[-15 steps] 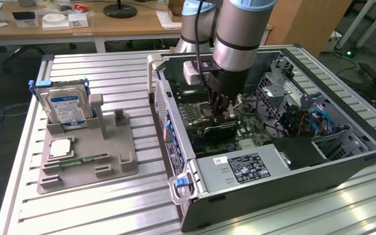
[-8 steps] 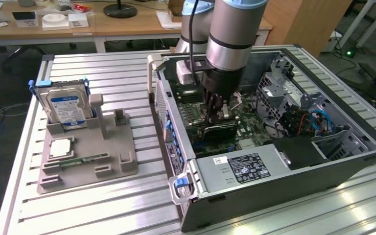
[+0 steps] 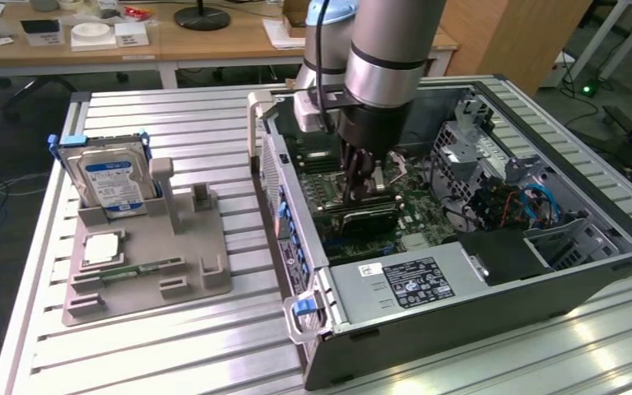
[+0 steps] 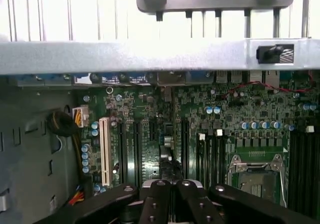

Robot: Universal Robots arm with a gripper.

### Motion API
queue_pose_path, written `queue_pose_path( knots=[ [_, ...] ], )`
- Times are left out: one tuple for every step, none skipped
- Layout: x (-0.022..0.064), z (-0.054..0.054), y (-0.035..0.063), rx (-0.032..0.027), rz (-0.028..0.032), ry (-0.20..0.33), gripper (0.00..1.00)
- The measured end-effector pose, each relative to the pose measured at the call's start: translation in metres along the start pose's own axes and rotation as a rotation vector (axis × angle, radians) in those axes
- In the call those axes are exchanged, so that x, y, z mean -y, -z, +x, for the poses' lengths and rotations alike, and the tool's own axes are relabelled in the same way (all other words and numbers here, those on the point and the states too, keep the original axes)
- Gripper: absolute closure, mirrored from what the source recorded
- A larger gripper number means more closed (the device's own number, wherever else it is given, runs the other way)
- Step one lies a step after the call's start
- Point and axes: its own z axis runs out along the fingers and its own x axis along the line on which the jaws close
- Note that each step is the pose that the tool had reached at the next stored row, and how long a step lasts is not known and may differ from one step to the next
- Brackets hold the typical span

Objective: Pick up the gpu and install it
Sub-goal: 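Insert the gpu into the slot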

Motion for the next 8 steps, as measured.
queue_pose_path(
  knots=[
    [-0.0017,0.0,0.0001,-0.0003,-0.0002,0.0,0.89],
    [-0.0048,0.0,0.0002,-0.0005,-0.0002,0.001,0.89],
    [-0.0079,0.0,0.0003,-0.0005,-0.0001,0.001,0.89],
    [-0.0111,0.0,0.0003,-0.0004,-0.0001,0.001,0.89],
    [-0.0147,0.001,0.0004,-0.0005,-0.0001,0.001,0.89],
    [-0.018,0.001,0.0004,-0.0005,-0.0002,0.0,0.89],
    [-0.0208,0.0,0.0004,-0.0005,-0.0002,0.0,0.89],
    [-0.0227,0.0,0.0005,-0.0005,-0.0001,0.001,0.89]
  ],
)
